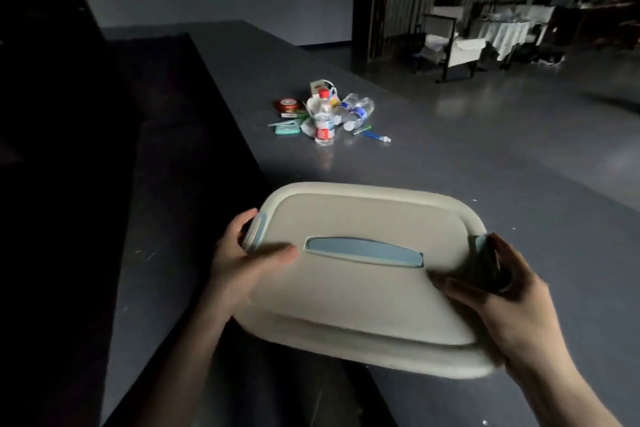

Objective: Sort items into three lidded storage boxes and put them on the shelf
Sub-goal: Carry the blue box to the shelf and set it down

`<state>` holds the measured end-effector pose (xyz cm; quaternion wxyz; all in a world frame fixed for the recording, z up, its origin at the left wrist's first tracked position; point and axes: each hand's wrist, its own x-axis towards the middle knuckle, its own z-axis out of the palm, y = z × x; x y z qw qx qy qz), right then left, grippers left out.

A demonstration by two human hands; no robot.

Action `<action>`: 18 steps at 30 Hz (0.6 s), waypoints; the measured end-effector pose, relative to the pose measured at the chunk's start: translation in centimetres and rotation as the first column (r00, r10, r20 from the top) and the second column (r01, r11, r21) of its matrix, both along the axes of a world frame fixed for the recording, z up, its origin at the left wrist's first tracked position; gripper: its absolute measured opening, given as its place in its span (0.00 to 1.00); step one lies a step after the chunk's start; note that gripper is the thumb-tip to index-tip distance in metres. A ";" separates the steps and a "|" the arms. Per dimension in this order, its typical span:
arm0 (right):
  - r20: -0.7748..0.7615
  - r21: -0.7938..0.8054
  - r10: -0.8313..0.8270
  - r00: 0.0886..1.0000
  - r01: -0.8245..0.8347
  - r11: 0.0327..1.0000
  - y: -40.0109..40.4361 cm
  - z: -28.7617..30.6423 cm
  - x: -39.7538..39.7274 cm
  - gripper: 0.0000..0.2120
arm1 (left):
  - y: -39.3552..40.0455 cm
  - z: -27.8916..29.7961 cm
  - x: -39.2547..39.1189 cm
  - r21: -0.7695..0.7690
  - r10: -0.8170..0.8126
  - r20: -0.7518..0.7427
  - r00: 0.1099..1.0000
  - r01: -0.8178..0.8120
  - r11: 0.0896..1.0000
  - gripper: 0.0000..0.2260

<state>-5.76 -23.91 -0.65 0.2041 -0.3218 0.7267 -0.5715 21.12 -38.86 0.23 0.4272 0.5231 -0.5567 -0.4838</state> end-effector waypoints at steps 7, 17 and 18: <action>0.038 0.010 0.264 0.964 -0.265 0.964 -12.2 -1.4 11.4 0.53 | -4.0 -0.1 14.6 -0.040 0.310 0.077 0.948 -0.308 0.951 0.42; 0.005 0.021 0.420 0.908 -0.420 0.907 -23.3 -3.2 22.3 0.41 | -9.3 -1.7 25.2 -0.041 0.440 0.029 0.898 -0.438 0.898 0.32; 0.001 0.024 0.429 0.903 -0.429 0.903 -24.1 -3.3 22.8 0.42 | -9.9 -2.1 25.8 -0.034 0.447 0.018 0.894 -0.447 0.894 0.32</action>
